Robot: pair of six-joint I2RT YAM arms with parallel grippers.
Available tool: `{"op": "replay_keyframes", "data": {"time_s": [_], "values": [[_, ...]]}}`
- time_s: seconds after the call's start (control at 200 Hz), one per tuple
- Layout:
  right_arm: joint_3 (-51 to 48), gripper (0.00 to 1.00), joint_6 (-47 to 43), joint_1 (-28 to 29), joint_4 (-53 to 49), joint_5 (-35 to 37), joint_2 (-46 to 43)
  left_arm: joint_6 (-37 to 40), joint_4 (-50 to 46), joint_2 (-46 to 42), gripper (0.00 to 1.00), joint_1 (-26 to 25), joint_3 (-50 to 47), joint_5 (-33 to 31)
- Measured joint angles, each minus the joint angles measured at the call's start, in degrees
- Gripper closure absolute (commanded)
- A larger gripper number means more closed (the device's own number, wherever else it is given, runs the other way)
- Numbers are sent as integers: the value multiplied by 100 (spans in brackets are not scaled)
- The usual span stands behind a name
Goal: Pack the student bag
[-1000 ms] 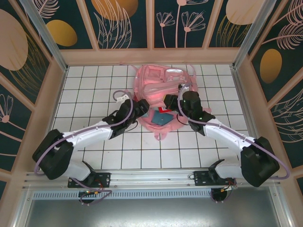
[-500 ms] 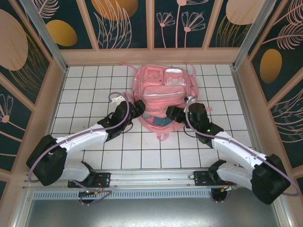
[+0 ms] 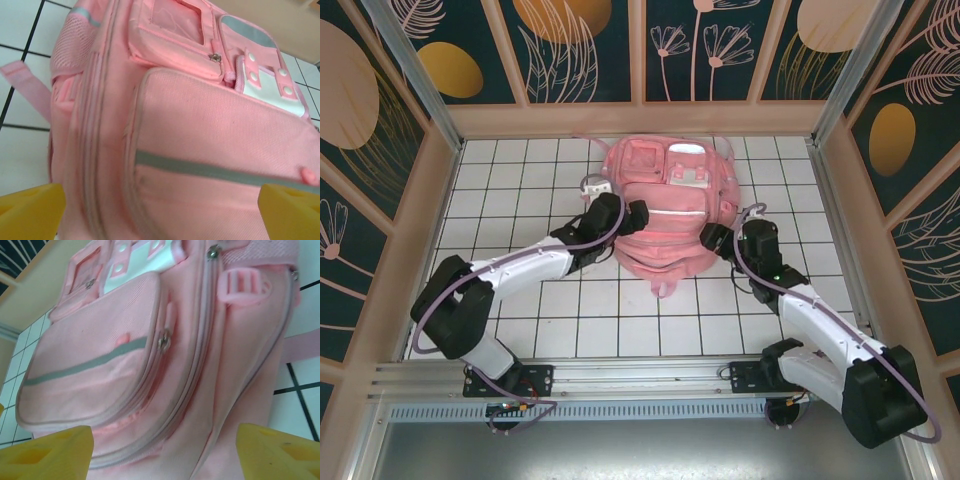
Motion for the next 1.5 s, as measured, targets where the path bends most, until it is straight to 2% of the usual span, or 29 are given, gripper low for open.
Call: {"op": "replay_keyframes", "data": {"time_s": [0.32, 0.4, 0.455, 0.536, 0.586, 0.746, 0.796, 0.911, 1.066, 1.246, 1.496], "values": [[0, 19, 2, -155, 122, -175, 452, 448, -70, 813, 1, 525, 365, 17], [0, 20, 20, -177, 214, -197, 623, 584, -129, 1134, 6, 584, 544, 20], [0, 22, 33, -186, 289, -221, 761, 619, -170, 1294, 16, 599, 651, 2], [0, 26, 87, -190, 391, -243, 949, 710, -122, 1366, 40, 590, 708, 13], [0, 30, 92, -195, 466, -262, 1067, 702, -46, 1366, 58, 581, 706, 17], [13, 47, 90, -221, 732, -369, 1427, 741, 247, 1298, 100, 575, 540, 61], [35, 52, 103, -223, 796, -378, 1519, 789, 306, 1255, 100, 577, 483, 94], [173, 76, 61, -238, 914, -374, 1746, 719, 597, 1115, 100, 579, 199, 195], [498, 89, 2, -240, 942, -363, 2159, 476, 992, 745, 100, 577, -431, 313], [1139, 89, -146, -262, 940, -365, 2868, 9, 1211, 4, 100, 459, -1294, 361], [2494, 86, -483, -402, 820, -323, 4122, -765, 1274, -470, 100, -208, -1770, 155]]}}
